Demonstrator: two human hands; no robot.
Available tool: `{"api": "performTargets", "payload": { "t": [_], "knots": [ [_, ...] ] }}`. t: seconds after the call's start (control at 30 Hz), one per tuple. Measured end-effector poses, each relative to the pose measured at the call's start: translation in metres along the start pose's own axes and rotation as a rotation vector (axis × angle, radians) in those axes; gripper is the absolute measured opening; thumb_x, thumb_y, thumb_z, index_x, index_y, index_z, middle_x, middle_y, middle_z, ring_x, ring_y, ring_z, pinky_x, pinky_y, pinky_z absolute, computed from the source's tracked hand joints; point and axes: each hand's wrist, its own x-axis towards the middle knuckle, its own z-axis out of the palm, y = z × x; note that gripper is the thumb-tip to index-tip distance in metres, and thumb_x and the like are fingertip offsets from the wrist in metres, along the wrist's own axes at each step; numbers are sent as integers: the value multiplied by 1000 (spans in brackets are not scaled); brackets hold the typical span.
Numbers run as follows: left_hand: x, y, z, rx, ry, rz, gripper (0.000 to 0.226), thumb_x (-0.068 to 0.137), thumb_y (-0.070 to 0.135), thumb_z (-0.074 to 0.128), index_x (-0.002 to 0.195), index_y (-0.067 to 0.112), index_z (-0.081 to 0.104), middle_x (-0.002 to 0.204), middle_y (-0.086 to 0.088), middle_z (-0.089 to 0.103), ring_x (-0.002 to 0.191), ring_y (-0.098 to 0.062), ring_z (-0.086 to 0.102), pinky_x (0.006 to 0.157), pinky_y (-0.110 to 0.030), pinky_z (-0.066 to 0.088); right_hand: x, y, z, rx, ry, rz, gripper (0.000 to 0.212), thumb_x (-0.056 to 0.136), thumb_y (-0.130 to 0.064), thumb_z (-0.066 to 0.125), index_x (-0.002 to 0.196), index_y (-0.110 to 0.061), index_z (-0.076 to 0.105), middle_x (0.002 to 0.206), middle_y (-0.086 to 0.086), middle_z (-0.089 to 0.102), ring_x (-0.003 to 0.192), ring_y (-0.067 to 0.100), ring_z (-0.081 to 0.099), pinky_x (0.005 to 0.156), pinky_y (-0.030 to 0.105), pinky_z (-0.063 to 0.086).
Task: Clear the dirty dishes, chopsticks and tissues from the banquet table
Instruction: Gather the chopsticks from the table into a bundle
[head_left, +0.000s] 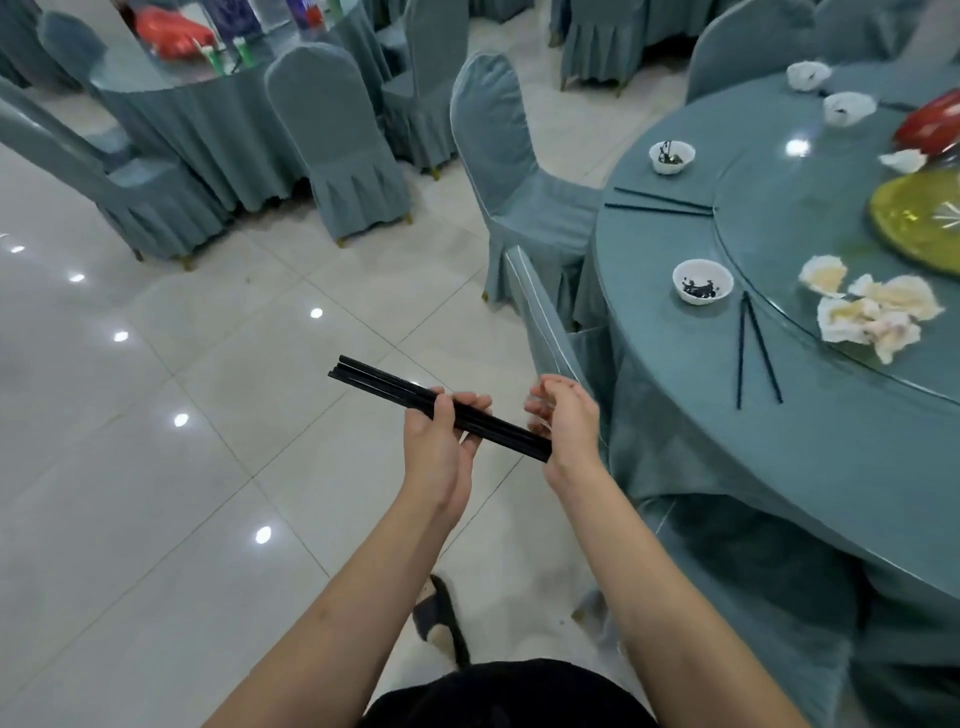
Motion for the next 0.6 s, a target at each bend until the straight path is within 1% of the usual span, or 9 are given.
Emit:
{"api": "performTargets", "payload": {
  "t": [0.13,0.23,0.3,0.47,0.53,0.6],
  "knots": [
    [36,-10,22,15,-102,-96,9,111,11,37,115,11,46,90,-10,67,98,-28,69,100,-46,55,22,-12,-6,21,122,-47,10,97,-11,56,98,-14,66,88,3,66,66,14,60,56,24,41],
    [65,-14,43,5,-194,-153,12,111,9,37,121,10,44,83,-9,68,95,-27,69,101,-47,53,39,-24,-5,45,193,-81,11,97,-11,56,96,-14,67,88,3,67,67,13,60,60,27,44],
    [88,-11,59,6,-262,-191,14,111,8,37,122,11,45,80,-8,66,90,-25,69,100,-47,54,53,-32,0,82,247,-102,11,97,-12,57,96,-14,68,88,3,67,70,15,60,63,28,45],
    [141,5,98,8,-403,-303,12,110,6,37,108,13,47,83,-11,62,84,-21,68,94,-47,54,84,-50,24,187,372,-170,9,97,-14,58,94,-16,66,84,2,66,65,15,59,59,26,44],
    [158,9,108,14,-456,-341,14,110,7,37,105,14,47,84,-9,62,83,-20,69,96,-47,53,92,-55,33,215,421,-193,9,98,-13,57,94,-16,64,83,2,65,62,14,58,58,26,42],
    [168,12,114,16,-505,-376,14,110,7,37,105,15,47,87,-10,61,82,-18,70,99,-49,51,96,-58,37,225,463,-213,10,98,-12,56,94,-16,64,83,2,66,63,15,58,58,26,42]
  ]
}}
